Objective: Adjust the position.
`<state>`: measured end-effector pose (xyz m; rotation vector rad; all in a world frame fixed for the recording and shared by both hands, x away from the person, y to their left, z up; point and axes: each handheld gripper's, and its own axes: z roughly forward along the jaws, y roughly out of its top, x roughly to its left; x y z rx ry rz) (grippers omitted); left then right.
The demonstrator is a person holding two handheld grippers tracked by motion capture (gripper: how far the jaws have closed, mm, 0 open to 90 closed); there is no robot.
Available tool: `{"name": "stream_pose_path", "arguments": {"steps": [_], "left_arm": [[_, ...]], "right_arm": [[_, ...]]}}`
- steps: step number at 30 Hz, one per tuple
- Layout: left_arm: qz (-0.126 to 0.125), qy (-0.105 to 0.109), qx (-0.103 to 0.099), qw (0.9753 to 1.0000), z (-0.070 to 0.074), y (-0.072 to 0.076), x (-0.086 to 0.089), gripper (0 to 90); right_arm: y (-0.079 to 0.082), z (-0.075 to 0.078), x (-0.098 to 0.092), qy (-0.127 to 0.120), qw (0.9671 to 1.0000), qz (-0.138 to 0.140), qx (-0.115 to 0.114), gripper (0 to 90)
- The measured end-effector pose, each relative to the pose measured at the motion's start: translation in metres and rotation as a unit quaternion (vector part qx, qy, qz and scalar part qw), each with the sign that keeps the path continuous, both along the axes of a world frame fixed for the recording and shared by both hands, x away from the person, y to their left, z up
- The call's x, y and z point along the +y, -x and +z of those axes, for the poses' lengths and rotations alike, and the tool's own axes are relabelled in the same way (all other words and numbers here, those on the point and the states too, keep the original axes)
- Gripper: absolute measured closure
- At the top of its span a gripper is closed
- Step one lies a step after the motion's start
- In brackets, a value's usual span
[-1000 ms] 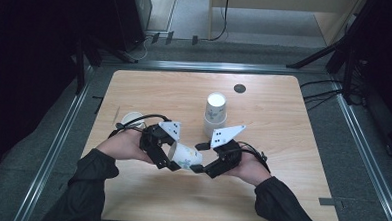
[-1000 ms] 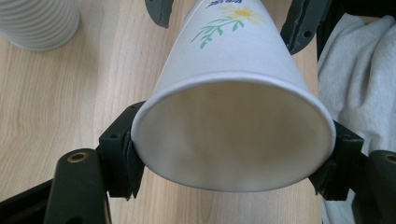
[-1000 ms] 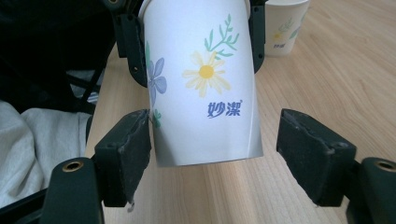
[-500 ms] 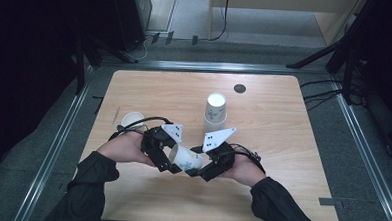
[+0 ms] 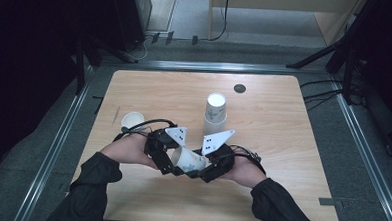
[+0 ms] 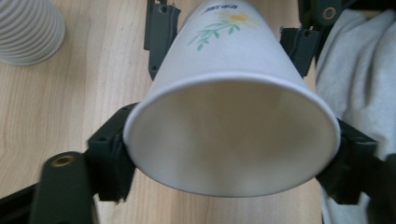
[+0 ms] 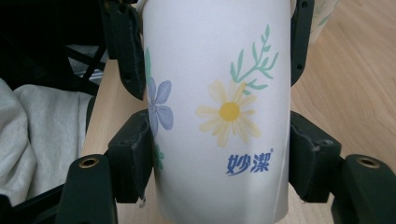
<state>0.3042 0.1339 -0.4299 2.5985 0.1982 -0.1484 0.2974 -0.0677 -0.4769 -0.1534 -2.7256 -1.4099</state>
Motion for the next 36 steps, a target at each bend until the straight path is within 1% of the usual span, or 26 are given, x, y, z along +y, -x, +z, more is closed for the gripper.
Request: {"name": "stream_pose_path", "arguments": {"steps": [3, 4, 5, 7, 9, 11, 12, 13, 14, 15, 17, 20, 22, 23, 24, 26, 27, 28, 31, 32, 33, 34, 35, 36], "left_arm": [[0.006, 0.015, 0.003, 0.9999, 0.002, -0.001, 0.003, 13.8], [0.006, 0.015, 0.003, 0.9999, 0.002, -0.001, 0.003, 13.3], [0.015, 0.022, 0.006, 0.9996, 0.002, -0.001, 0.005, 13.3], [0.022, 0.031, 0.007, 0.9992, 0.002, -0.001, 0.008, 13.2], [0.023, 0.034, 0.004, 0.9992, 0.003, -0.002, 0.010, 13.2], [0.034, 0.051, 0.001, 0.9981, 0.003, -0.003, 0.016, 13.2], [0.034, 0.051, 0.001, 0.9981, 0.003, -0.003, 0.016, 13.2], [0.042, 0.063, 0.000, 0.9972, 0.003, -0.003, 0.020, 13.2], [0.045, 0.067, -0.001, 0.9967, 0.003, -0.003, 0.021, 13.3], [0.045, 0.067, -0.001, 0.9967, 0.003, -0.003, 0.021, 13.3], [0.062, 0.090, -0.003, 0.9940, 0.003, -0.003, 0.029, 13.3], [0.079, 0.110, -0.005, 0.9908, 0.003, -0.001, 0.035, 13.3], [0.094, 0.130, -0.001, 0.9871, 0.001, -0.002, 0.039, 13.6], [0.100, 0.132, -0.002, 0.9862, 0.001, -0.002, 0.040, 13.9], [0.100, 0.132, -0.002, 0.9862, 0.001, -0.002, 0.040, 14.0], [0.107, 0.145, 0.002, 0.9837, -0.001, -0.001, 0.041, 14.0], [0.109, 0.158, 0.005, 0.9814, -0.002, 0.000, 0.042, 13.9], [0.111, 0.165, 0.007, 0.9801, -0.003, 0.000, 0.042, 14.0], [0.114, 0.166, 0.006, 0.9796, -0.004, 0.001, 0.042, 14.0], [0.117, 0.171, 0.004, 0.9783, -0.004, 0.002, 0.041, 13.9], [0.119, 0.177, 0.006, 0.9770, -0.004, 0.002, 0.041, 14.0], [0.119, 0.177, 0.006, 0.9770, -0.004, 0.002, 0.041, 14.0], [0.120, 0.184, 0.006, 0.9755, -0.004, 0.002, 0.040, 14.1], [0.120, 0.184, 0.006, 0.9755, -0.004, 0.002, 0.040, 14.1]], "right_arm": [[-0.002, 0.003, -0.003, -0.008, 1.0000, -0.004, -0.001, 33.3], [-0.002, 0.003, -0.003, -0.008, 1.0000, -0.004, -0.001, 33.3], [-0.003, 0.004, -0.006, -0.011, 0.9999, -0.007, 0.001, 33.3], [-0.003, 0.006, -0.009, -0.011, 0.9999, -0.012, 0.001, 33.2], [-0.004, 0.007, -0.010, -0.014, 0.9998, -0.015, 0.001, 33.2], [-0.005, 0.010, -0.016, -0.024, 0.9995, -0.022, 0.001, 33.2], [-0.006, 0.012, -0.019, -0.029, 0.9992, -0.026, 0.001, 33.2], [-0.006, 0.013, -0.021, -0.033, 0.9991, -0.028, 0.001, 33.2], [-0.007, 0.014, -0.022, -0.037, 0.9989, -0.030, -0.001, 33.2], [-0.007, 0.015, -0.024, -0.038, 0.9988, -0.032, 0.000, 33.2], [-0.007, 0.017, -0.027, -0.044, 0.9984, -0.035, 0.000, 33.2], [-0.008, 0.018, -0.030, -0.050, 0.9980, -0.037, -0.001, 33.3], [-0.008, 0.019, -0.031, -0.053, 0.9979, -0.037, -0.002, 33.3], [-0.008, 0.019, -0.031, -0.055, 0.9978, -0.037, -0.002, 33.3], [-0.008, 0.019, -0.031, -0.055, 0.9978, -0.036, -0.002, 33.3], [-0.008, 0.019, -0.031, -0.055, 0.9978, -0.036, -0.001, 33.3], [-0.008, 0.019, -0.031, -0.056, 0.9978, -0.035, 0.000, 33.3], [-0.008, 0.019, -0.031, -0.059, 0.9977, -0.035, 0.000, 33.3], [-0.008, 0.019, -0.032, -0.063, 0.9974, -0.035, 0.003, 33.3], [-0.009, 0.019, -0.032, -0.067, 0.9972, -0.034, 0.003, 33.3], [-0.009, 0.019, -0.032, -0.067, 0.9972, -0.035, 0.004, 33.3], [-0.009, 0.019, -0.032, -0.067, 0.9972, -0.035, 0.004, 33.3], [-0.009, 0.019, -0.032, -0.066, 0.9972, -0.034, 0.006, 33.3], [-0.009, 0.018, -0.032, -0.066, 0.9972, -0.034, 0.004, 33.3]]}}
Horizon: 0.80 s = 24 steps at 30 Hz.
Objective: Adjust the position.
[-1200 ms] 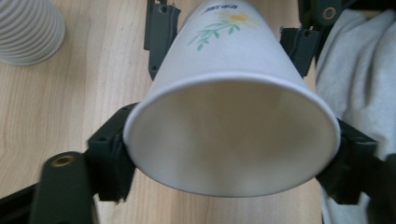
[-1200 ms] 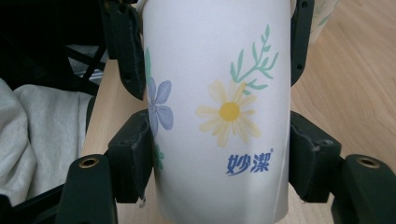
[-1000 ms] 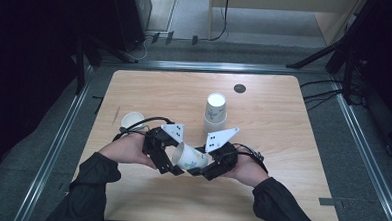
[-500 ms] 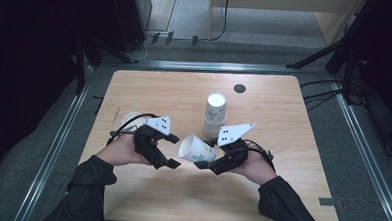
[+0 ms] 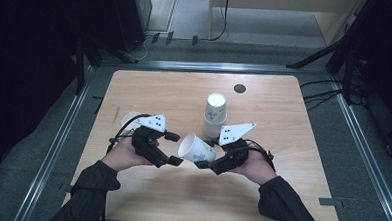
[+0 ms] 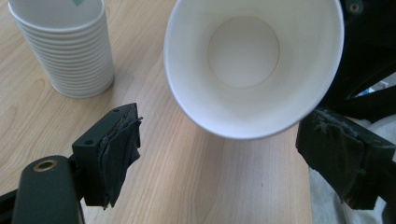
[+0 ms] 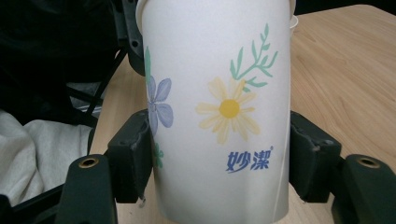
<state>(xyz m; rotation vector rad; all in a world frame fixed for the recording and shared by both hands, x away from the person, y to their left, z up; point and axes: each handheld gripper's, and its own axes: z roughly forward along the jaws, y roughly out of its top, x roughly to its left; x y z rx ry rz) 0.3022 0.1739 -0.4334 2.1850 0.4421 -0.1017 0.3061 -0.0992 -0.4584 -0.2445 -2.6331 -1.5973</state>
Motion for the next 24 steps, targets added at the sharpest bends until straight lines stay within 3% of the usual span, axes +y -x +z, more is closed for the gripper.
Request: {"name": "stream_pose_path", "arguments": {"steps": [20, 24], "left_arm": [[-0.003, 0.048, 0.005, 0.9989, 0.002, 0.002, -0.015, 14.7], [-0.001, 0.048, 0.003, 0.9988, 0.001, 0.002, -0.016, 15.1]], "right_arm": [[0.000, -0.006, 0.007, 0.001, 0.9998, 0.009, 0.018, 33.2], [0.000, -0.006, 0.008, -0.001, 0.9998, 0.010, 0.018, 33.2]]}}
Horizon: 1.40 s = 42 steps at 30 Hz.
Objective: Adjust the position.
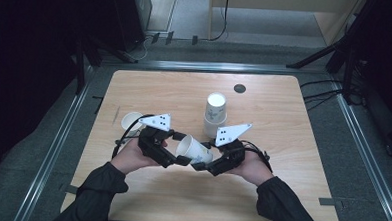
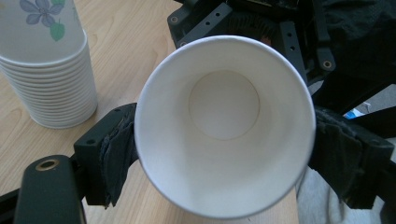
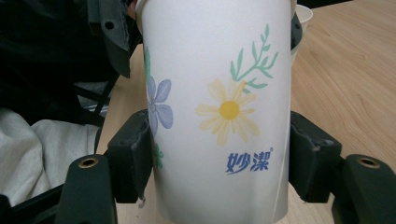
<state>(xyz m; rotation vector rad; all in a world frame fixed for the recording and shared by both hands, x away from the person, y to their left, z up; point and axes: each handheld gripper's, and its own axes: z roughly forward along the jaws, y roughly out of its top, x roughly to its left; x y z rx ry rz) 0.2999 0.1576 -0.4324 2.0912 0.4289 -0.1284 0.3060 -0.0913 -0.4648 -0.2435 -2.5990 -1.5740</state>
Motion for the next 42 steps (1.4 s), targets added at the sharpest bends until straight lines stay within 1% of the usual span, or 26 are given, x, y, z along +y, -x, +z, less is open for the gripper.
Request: {"name": "stream_pose_path", "arguments": {"steps": [4, 5, 10, 12, 15, 17, 20, 22, 23, 24, 26, 29, 31, 32, 33, 34, 35, 36, 37, 38, 40, 41, 42], "left_arm": [[0.000, -0.006, -0.007, 1.0000, -0.002, 0.001, -0.002, 16.7], [0.004, -0.004, -0.009, 0.9999, -0.002, 0.001, -0.001, 19.4], [0.003, -0.004, -0.005, 1.0000, -0.002, 0.000, 0.000, 22.0], [0.004, -0.004, -0.006, 1.0000, -0.002, 0.001, 0.000, 22.8], [0.004, -0.002, 0.004, 1.0000, -0.002, -0.001, 0.001, 23.6], [0.005, -0.002, 0.005, 1.0000, -0.001, -0.001, 0.001, 24.0], [0.005, 0.001, 0.002, 1.0000, -0.001, 0.000, 0.001, 24.3], [0.002, 0.005, 0.005, 1.0000, 0.000, -0.001, 0.003, 24.4], [0.002, 0.004, 0.005, 1.0000, 0.001, -0.001, 0.003, 24.5], [0.005, 0.007, 0.003, 1.0000, 0.001, 0.000, 0.003, 24.5], [0.003, 0.008, 0.005, 0.9999, 0.002, -0.001, 0.004, 24.6], [0.009, 0.009, 0.001, 0.9999, 0.008, -0.001, 0.010, 24.6], [0.013, 0.011, 0.001, 0.9999, 0.011, -0.002, 0.015, 24.6], [0.013, 0.011, 0.001, 0.9999, 0.011, -0.002, 0.015, 24.5], [0.018, 0.008, 0.002, 0.9998, 0.013, -0.003, 0.020, 24.5], [0.018, 0.008, 0.002, 0.9998, 0.013, -0.003, 0.020, 24.6], [0.026, 0.008, 0.001, 0.9996, 0.016, -0.004, 0.025, 24.6], [0.028, 0.007, 0.001, 0.9996, 0.017, -0.004, 0.026, 24.6], [0.028, 0.007, 0.001, 0.9996, 0.017, -0.004, 0.026, 24.6], [0.032, 0.001, -0.003, 0.9995, 0.018, -0.004, 0.028, 24.6], [0.036, -0.004, -0.005, 0.9993, 0.021, -0.004, 0.032, 24.5], [0.036, -0.004, -0.005, 0.9993, 0.021, -0.004, 0.032, 24.6], [0.038, -0.008, -0.005, 0.9993, 0.022, -0.005, 0.033, 24.5]], "right_arm": [[0.001, -0.001, 0.002, 0.002, 1.0000, 0.003, 0.002, 33.2], [0.001, -0.001, 0.003, 0.002, 1.0000, 0.003, 0.002, 33.2], [0.001, -0.001, 0.003, 0.001, 1.0000, 0.003, 0.005, 33.3], [0.001, -0.001, 0.003, 0.002, 1.0000, 0.001, 0.006, 33.3], [0.001, -0.001, 0.002, 0.000, 1.0000, 0.000, 0.008, 33.2], [0.000, -0.001, 0.003, 0.001, 0.9999, 0.001, 0.011, 32.9], [0.000, -0.001, 0.003, -0.002, 0.9999, 0.001, 0.011, 32.0], [0.001, -0.001, 0.003, -0.002, 0.9999, 0.002, 0.012, 29.6], [0.001, -0.001, 0.003, -0.002, 1.0000, -0.001, 0.007, 27.8], [0.001, -0.001, 0.003, -0.002, 1.0000, -0.003, 0.006, 27.2], [0.000, -0.001, 0.003, 0.000, 0.9999, -0.005, 0.009, 26.4], [-0.001, -0.002, 0.002, 0.006, 0.9998, -0.011, 0.012, 24.4], [-0.002, -0.003, -0.001, 0.008, 0.9997, -0.014, 0.021, 23.3], [-0.002, -0.003, -0.001, 0.008, 0.9997, -0.014, 0.021, 23.3], [-0.003, -0.006, -0.004, 0.017, 0.9995, -0.017, 0.021, 23.1], [-0.003, -0.006, -0.004, 0.017, 0.9995, -0.017, 0.021, 23.1], [-0.003, -0.007, -0.006, 0.024, 0.9993, -0.021, 0.020, 23.1], [-0.002, -0.007, -0.007, 0.023, 0.9993, -0.026, 0.015, 23.1], [-0.002, -0.007, -0.007, 0.023, 0.9993, -0.026, 0.015, 23.1], [-0.003, -0.008, -0.008, 0.023, 0.9993, -0.027, 0.013, 23.0], [-0.002, -0.008, -0.011, 0.021, 0.9989, -0.041, 0.004, 22.6], [-0.002, -0.008, -0.011, 0.021, 0.9989, -0.041, 0.004, 22.6], [-0.002, -0.009, -0.013, 0.020, 0.9985, -0.051, 0.003, 22.5]]}}
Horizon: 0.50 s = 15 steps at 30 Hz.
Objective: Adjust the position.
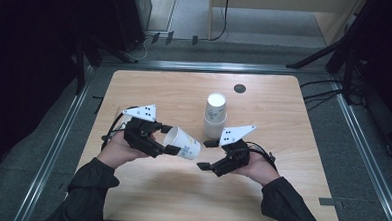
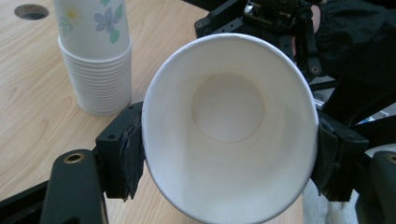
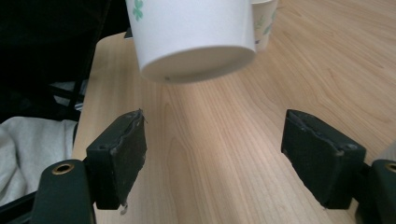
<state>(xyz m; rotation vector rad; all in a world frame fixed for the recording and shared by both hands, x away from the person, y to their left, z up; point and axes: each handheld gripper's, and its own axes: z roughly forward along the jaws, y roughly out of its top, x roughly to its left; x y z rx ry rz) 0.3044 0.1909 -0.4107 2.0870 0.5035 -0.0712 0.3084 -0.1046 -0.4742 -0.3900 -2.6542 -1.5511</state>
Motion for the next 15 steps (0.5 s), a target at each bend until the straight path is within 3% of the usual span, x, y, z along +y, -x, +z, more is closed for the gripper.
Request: {"name": "stream_pose_path", "arguments": {"steps": [3, 4, 7, 12, 14, 15], "left_arm": [[0.006, -0.011, -0.002, 0.9999, 0.001, 0.000, 0.004, 24.5], [0.010, -0.013, 0.002, 0.9999, 0.001, -0.001, 0.005, 24.5], [0.012, -0.021, 0.000, 0.9997, 0.001, -0.001, 0.008, 24.5], [0.011, -0.046, -0.004, 0.9989, 0.002, 0.000, 0.011, 24.4], [0.010, -0.049, -0.004, 0.9987, 0.002, 0.000, 0.011, 24.4], [0.011, -0.054, -0.004, 0.9985, 0.003, 0.000, 0.013, 24.4]], "right_arm": [[-0.001, -0.002, -0.002, 0.001, 1.0000, -0.006, 0.003, 21.9], [0.000, -0.003, -0.004, 0.013, 0.9996, -0.024, -0.002, 21.9], [-0.001, -0.004, -0.005, 0.021, 0.9989, -0.041, -0.013, 22.0], [0.000, -0.006, -0.009, 0.063, 0.9937, -0.085, -0.036, 22.0], [0.000, -0.007, -0.010, 0.072, 0.9919, -0.097, -0.039, 22.0], [-0.002, -0.007, -0.015, 0.077, 0.9896, -0.116, -0.036, 22.0]]}}
